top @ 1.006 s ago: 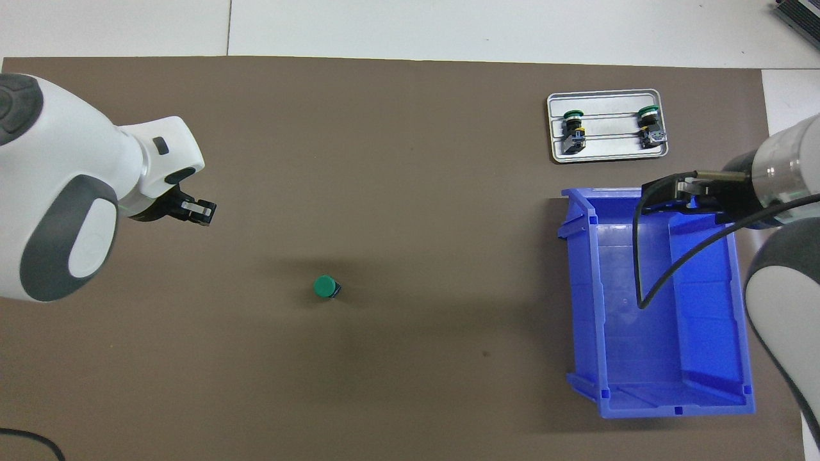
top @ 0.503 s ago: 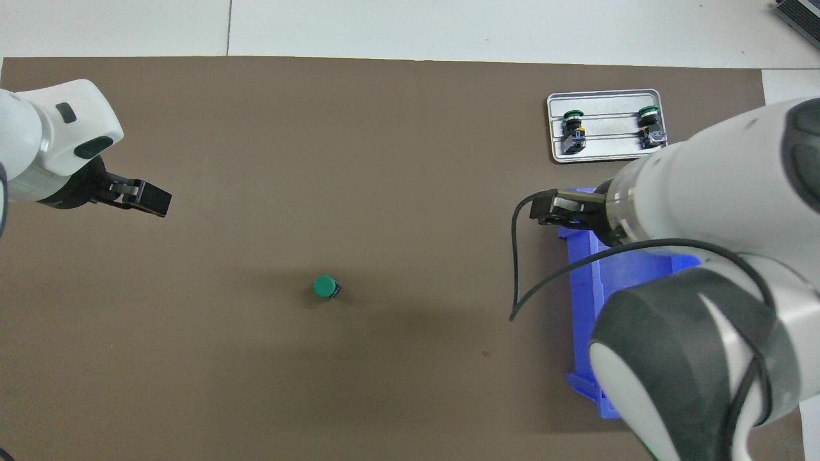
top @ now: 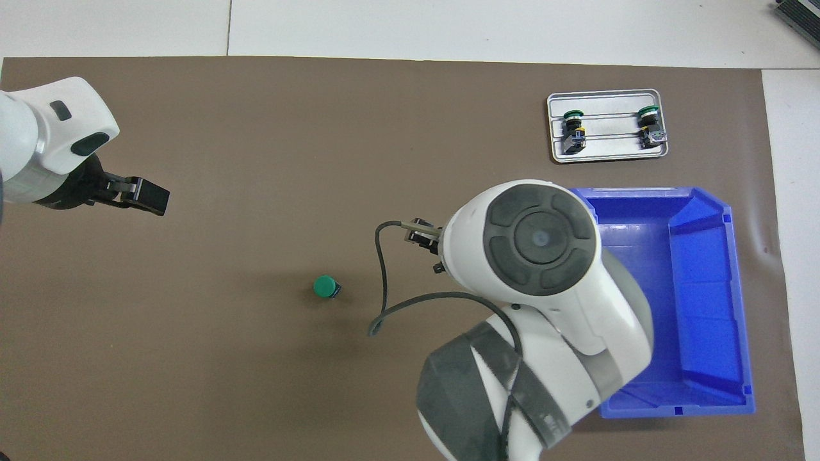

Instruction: Place and press button with both arms

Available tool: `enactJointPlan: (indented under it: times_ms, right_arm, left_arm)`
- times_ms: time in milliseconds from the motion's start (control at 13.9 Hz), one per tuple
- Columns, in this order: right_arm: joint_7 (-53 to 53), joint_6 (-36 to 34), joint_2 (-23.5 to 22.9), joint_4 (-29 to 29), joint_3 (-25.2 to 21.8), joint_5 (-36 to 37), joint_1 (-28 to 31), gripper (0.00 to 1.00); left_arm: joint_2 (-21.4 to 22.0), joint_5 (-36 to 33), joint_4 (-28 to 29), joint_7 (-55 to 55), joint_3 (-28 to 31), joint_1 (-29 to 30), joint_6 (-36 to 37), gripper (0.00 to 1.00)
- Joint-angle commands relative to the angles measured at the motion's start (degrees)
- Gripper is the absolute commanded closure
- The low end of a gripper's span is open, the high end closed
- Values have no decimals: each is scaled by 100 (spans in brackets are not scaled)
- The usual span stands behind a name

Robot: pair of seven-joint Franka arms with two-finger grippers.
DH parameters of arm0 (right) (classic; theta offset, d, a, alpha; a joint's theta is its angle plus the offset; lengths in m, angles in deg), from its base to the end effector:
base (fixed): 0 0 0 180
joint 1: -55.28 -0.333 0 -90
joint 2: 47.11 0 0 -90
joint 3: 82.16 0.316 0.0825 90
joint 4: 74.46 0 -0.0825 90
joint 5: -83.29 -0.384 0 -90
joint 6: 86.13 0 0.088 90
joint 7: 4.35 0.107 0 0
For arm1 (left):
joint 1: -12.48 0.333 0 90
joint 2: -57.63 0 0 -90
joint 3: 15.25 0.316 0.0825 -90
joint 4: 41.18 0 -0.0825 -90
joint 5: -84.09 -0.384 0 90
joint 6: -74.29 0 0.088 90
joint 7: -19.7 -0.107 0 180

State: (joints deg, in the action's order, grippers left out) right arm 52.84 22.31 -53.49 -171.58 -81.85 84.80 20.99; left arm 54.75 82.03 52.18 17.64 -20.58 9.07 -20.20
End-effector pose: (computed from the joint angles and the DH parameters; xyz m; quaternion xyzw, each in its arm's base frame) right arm 0.5005 0.3428 0.5295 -0.9803 0.1921 -0.0389 0.0223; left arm 0.5677 -0.0824 0.5753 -0.9952 0.0957 0.0142 0.0164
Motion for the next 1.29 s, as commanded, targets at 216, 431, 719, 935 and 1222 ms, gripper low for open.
enactJointPlan:
  times_ms: [216,431,719,935,1222]
  right_arm:
    - [1389,345,-1083,763,-14,156,-692,8]
    - [2067,371,-1559,1196,-14,183,-807,11]
    - [2269,344,-2419,1678,-23,541,-1334,12]
    - [2419,371,-2947,2214,-14,596,-1378,12]
    - [2428,721,-3036,2154,-14,587,-1493,14]
  left_arm:
    - [208,83,323,259,-38,138,-210,0]
    - [217,83,315,241,-47,156,-184,0]
    - [217,83,306,241,-47,209,-192,0]
    - [217,83,315,241,-47,209,-192,0]
    - [217,83,315,241,-47,209,-192,0]
